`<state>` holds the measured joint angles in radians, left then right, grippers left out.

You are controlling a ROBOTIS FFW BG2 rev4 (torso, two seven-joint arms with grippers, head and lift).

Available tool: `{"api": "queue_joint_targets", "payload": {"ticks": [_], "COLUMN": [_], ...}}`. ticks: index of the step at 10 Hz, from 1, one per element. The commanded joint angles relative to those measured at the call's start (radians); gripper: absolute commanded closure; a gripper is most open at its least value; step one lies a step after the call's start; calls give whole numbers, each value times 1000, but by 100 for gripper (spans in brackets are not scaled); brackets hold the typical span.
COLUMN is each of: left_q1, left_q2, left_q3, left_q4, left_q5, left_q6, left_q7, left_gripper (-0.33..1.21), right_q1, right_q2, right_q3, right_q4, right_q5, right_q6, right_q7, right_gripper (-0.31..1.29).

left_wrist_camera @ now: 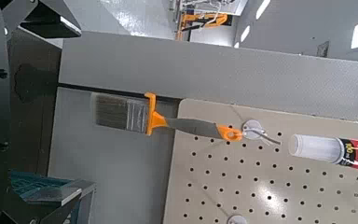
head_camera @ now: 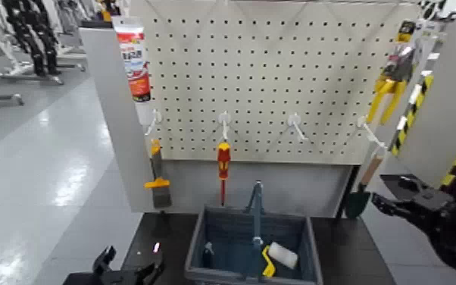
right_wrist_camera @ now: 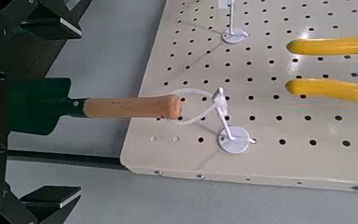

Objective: Put the tool with the wooden handle into the crate.

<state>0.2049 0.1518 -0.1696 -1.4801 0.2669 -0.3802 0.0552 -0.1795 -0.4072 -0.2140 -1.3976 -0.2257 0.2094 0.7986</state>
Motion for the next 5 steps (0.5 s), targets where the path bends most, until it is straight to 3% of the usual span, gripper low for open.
{"api": "queue_joint_targets", "payload": {"ticks": [1, 5], "left_q1": [-2, -7], "left_q2": [0, -3], "left_q3": [-1, -2], "left_q4": [1, 6], "left_q5": [2, 6], "left_q6": [0, 0], "left_q7": [-2, -9], "left_gripper": [11, 11], "right_q1": [-66, -147], "right_q2": [-28, -53], "right_q3": [77, 154], "right_q4": [71, 163], "right_q5": [-11, -24], "right_q6": [-4, -30], "right_q7": [13, 30], "right_gripper": [13, 13]}}
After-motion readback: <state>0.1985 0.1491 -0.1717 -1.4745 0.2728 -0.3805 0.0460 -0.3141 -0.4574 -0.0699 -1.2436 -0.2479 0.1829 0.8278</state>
